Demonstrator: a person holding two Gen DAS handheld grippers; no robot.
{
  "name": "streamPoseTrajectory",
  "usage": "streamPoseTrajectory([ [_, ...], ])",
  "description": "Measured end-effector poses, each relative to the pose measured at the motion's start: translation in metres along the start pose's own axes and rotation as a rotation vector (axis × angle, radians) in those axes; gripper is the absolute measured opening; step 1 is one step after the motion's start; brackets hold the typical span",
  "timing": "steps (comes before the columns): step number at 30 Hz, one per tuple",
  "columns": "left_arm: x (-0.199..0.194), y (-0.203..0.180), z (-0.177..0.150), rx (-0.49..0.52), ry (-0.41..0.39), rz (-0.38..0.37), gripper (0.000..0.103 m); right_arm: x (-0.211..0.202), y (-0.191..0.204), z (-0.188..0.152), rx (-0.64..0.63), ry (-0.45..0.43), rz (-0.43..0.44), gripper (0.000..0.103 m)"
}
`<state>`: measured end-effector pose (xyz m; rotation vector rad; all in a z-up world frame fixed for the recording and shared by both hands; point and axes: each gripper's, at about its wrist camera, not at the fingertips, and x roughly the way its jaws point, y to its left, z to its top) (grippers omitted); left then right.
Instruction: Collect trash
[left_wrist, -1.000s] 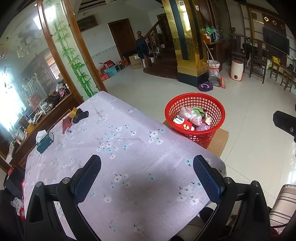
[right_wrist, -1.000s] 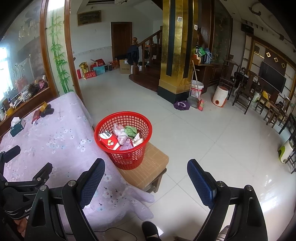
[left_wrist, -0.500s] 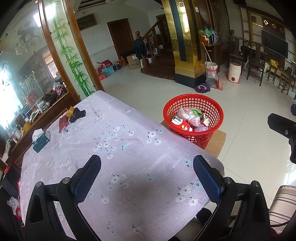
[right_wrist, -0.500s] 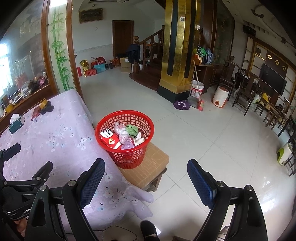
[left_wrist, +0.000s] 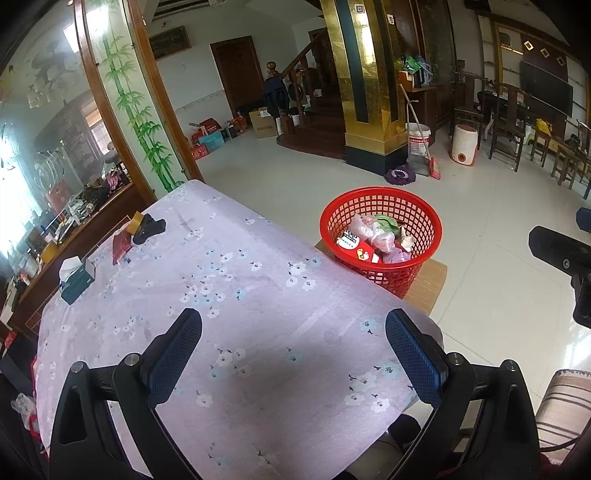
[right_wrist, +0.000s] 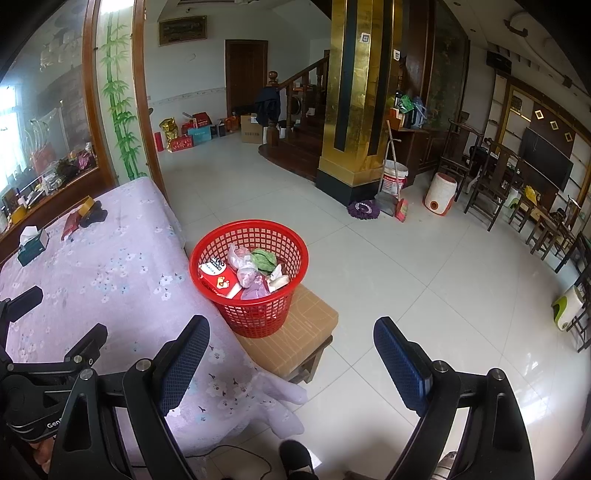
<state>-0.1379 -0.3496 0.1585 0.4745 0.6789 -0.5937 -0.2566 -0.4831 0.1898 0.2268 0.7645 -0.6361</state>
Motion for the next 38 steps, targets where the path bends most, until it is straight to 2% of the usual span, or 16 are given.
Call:
streamPoseTrajectory([
  [11,0.006,0.007,-0.014,-0.049,0.043,-0.011,0.099,0.015,0.007,-0.002,-0.035,0.043,0.018,0.093],
  [18,0.012,0.048,-0.048,-0.169,0.126,0.067,0.099,0.045,0.040,-0.004,-0.103,0.115,0.098,0.093],
  [26,0.009,0.145,-0.117,-0.390,0.264,0.289,0.099,0.077,0.142,-0.016,-0.305,0.190,0.268,0.093],
  [30,0.010,0.198,-0.166,-0.486,0.371,0.401,0.099,0.094,0.201,-0.030,-0.387,0.239,0.356,0.093],
  [34,0.018,0.240,-0.208,-0.565,0.454,0.452,0.099,0.105,0.262,-0.042,-0.449,0.262,0.418,0.093],
  [38,0.031,0.270,-0.235,-0.629,0.456,0.432,0.099,0.122,0.317,-0.054,-0.466,0.281,0.446,0.093],
])
